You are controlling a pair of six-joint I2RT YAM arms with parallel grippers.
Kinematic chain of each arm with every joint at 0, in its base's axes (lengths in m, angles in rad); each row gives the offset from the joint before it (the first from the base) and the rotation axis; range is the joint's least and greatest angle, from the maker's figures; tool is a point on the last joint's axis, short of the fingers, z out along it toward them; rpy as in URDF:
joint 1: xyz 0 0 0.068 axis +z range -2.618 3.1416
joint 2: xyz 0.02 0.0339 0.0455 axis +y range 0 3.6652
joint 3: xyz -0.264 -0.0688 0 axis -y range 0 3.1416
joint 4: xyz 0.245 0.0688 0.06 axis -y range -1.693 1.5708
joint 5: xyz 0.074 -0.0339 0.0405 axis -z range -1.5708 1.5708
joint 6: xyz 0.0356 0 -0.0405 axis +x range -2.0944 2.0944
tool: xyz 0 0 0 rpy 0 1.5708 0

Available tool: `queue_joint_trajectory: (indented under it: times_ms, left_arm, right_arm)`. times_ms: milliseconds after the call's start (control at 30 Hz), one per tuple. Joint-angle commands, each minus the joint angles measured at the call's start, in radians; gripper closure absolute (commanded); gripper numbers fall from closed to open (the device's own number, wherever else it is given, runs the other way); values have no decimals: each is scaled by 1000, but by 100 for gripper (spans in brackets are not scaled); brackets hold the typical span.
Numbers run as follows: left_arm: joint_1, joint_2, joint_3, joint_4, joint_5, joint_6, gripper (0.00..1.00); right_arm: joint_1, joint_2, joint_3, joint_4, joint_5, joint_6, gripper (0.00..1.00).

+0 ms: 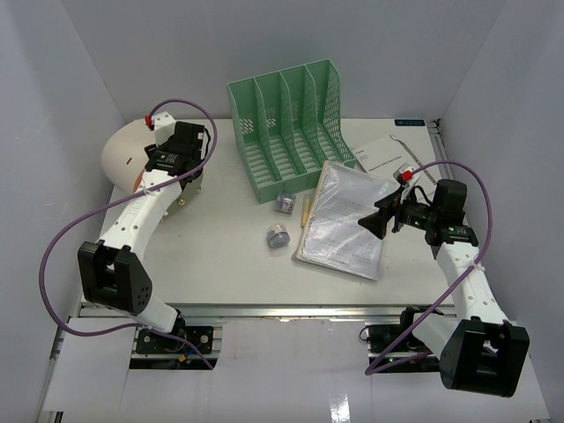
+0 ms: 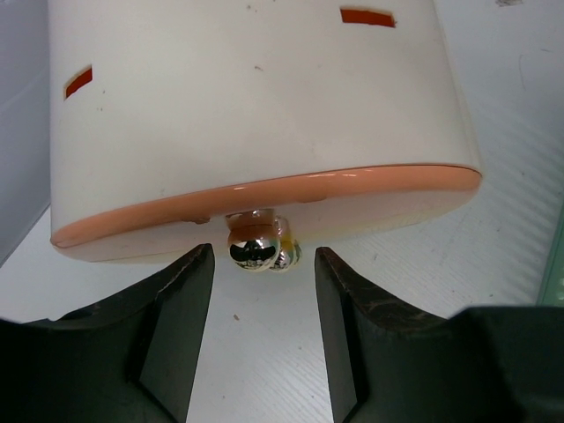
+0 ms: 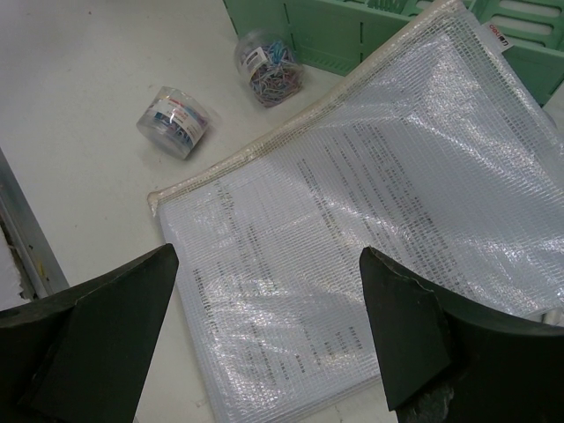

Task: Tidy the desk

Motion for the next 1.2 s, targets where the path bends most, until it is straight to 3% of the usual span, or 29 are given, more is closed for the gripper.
queue_joint_trajectory:
  times_ms: [0,333,567,800,1167]
  left_arm:
    - [17,-12,-22,21,-15,-4,40]
    - [27,2,-13,34,-10,9,47]
    - [26,-14,-22,35,23,9,67]
    - [-5,-102,-61,26,173,-16,84]
    - [-55,-252,-183,2,378,-90,93]
  right_arm:
    - [-11,-16,12,25,-5,0,10]
    - [-15,-16,11,25,-4,0,10]
    - [-17,-18,11,23,-2,1,10]
    - [-18,-18,11,25,-2,1,10]
    - [-19,-14,10,25,-1,-2,10]
